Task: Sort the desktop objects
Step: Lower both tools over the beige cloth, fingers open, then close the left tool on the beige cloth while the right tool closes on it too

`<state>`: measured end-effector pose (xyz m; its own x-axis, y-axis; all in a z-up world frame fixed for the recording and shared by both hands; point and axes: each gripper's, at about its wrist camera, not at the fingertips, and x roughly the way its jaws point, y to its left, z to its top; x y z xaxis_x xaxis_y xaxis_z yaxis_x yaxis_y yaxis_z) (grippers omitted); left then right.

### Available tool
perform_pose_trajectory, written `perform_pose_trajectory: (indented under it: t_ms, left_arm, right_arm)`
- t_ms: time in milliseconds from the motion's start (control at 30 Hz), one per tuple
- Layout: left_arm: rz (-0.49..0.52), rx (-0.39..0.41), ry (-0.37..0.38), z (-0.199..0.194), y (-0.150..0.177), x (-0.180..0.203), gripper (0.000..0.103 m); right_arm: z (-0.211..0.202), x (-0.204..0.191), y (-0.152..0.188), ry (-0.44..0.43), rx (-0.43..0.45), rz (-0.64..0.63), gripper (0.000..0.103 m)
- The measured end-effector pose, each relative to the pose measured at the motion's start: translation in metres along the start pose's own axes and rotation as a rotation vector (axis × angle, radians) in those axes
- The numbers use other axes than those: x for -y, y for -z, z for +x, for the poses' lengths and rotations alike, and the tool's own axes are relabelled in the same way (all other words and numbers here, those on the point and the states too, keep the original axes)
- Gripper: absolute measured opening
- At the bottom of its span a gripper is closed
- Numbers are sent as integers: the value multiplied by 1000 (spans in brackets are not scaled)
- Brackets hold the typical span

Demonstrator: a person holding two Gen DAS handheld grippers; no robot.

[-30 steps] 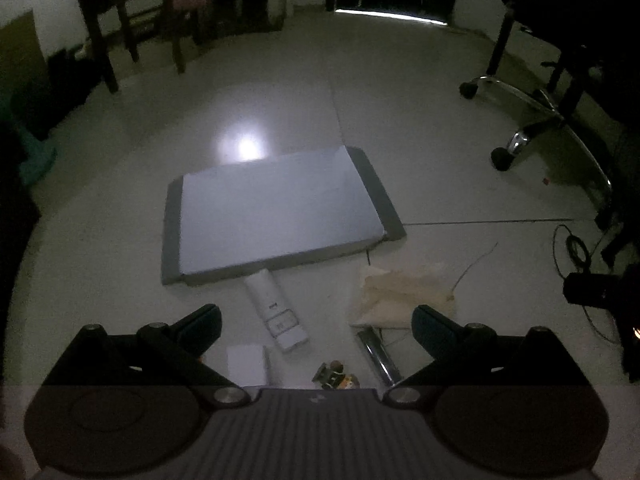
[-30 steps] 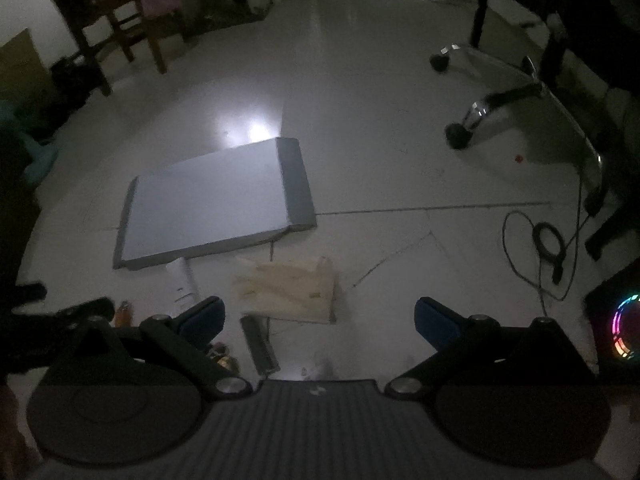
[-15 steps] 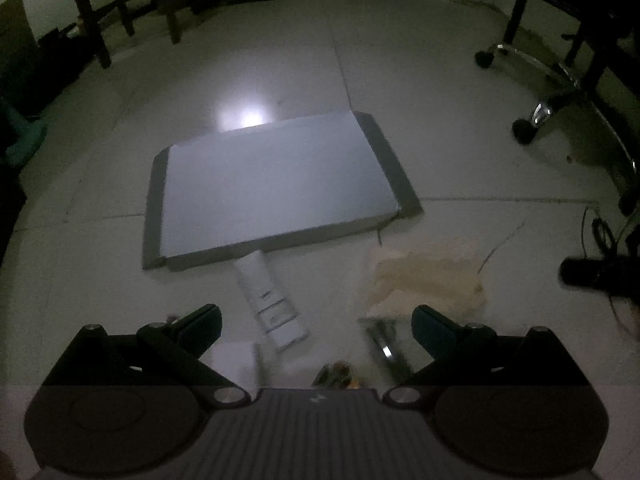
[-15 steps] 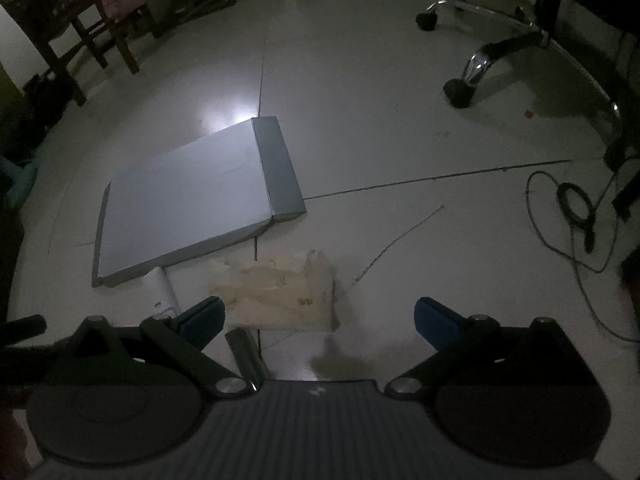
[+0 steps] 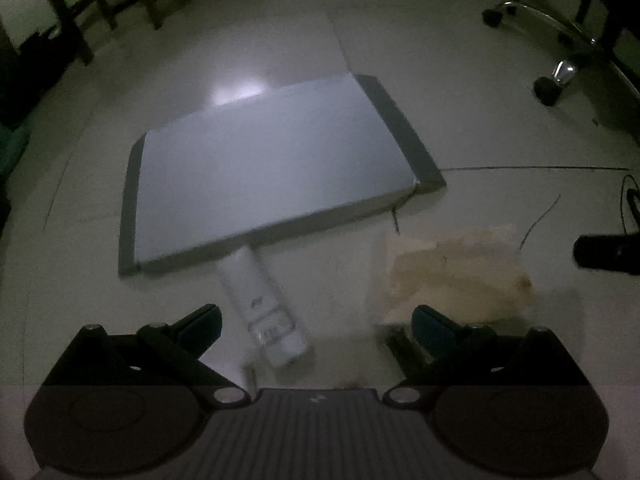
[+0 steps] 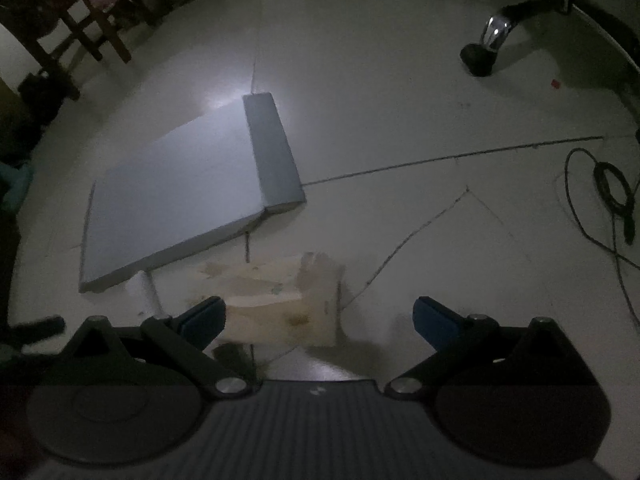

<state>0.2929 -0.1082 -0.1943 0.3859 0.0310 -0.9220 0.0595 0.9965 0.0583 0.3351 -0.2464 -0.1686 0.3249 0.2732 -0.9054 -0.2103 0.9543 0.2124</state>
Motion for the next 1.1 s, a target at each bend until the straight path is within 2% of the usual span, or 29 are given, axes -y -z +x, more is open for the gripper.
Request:
perform_pose_trajectory:
  t_ms: [200,433,567,733,833,933,1000,1067,1100]
  left_arm:
    - [-12,-30,36,21,-23,8,103]
    - [-10,-67,95,42,-28,22,103]
    - [-2,-52,105,51,-28,26,103]
    - [-60,-42,140,61,-29,22,103]
    - [-130,-57,170,69,-28,16,102]
    - [-154,-62,214,76,-26,15,80]
    - [-126,-71,217,78,-24,19,70]
    - [-102,-69,222,79,-22,22,54]
    - [-100,-70,228,80,-21,23,51]
  right_arm:
    - [26,-2,-2,4,-55,-3,94]
    - [49,0,-3,6,-79,22,83]
    - [61,2,-6,4,-88,30,77]
    - [72,6,-6,-6,-87,66,74]
    - [79,7,-4,0,-91,75,65]
    - [84,6,-1,-5,-92,73,55]
    - [87,6,1,-12,-94,70,44]
    - [89,5,3,-20,-87,65,32]
    - [89,5,3,-27,-85,62,28]
